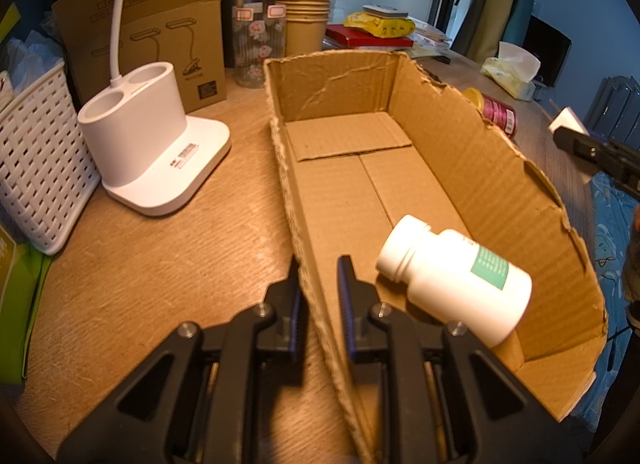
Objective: Organize rigid objects
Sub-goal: 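Carry the charger into the box and release it beside the bottle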
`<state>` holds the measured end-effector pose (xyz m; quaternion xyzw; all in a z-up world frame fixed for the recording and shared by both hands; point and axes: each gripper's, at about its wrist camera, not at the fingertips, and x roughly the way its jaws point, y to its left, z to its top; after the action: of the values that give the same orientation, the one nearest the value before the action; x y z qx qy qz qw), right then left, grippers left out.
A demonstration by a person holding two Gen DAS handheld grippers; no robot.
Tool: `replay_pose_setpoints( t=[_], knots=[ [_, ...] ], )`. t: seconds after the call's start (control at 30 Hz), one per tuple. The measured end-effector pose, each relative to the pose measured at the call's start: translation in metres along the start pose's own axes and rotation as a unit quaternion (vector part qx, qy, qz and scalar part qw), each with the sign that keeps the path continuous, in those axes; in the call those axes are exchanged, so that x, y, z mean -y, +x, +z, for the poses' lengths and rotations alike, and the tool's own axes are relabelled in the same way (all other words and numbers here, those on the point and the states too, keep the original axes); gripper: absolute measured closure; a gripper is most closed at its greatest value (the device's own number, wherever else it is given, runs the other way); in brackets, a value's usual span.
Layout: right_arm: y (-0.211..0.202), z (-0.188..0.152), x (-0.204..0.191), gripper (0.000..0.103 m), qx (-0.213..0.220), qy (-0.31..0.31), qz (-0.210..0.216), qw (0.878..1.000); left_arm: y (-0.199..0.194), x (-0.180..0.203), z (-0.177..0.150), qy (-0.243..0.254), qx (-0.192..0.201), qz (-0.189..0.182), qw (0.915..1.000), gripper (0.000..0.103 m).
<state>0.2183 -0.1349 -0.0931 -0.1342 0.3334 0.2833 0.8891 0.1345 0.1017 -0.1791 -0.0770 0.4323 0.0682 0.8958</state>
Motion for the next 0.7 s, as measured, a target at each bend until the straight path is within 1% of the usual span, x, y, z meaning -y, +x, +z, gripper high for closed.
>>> replay_pose_setpoints(
  t=[0.37, 0.7],
  knots=[
    [-0.029, 0.014, -0.04, 0.054, 0.039, -0.031, 0.038, 0.998, 0.0, 0.0, 0.0, 0.0, 0.0, 0.0, 1.0, 0.085],
    [-0.037, 0.028, -0.066, 0.054, 0.057, -0.048, 0.063, 0.995, 0.0, 0.0, 0.0, 0.0, 0.0, 0.0, 1.0, 0.085]
  ],
)
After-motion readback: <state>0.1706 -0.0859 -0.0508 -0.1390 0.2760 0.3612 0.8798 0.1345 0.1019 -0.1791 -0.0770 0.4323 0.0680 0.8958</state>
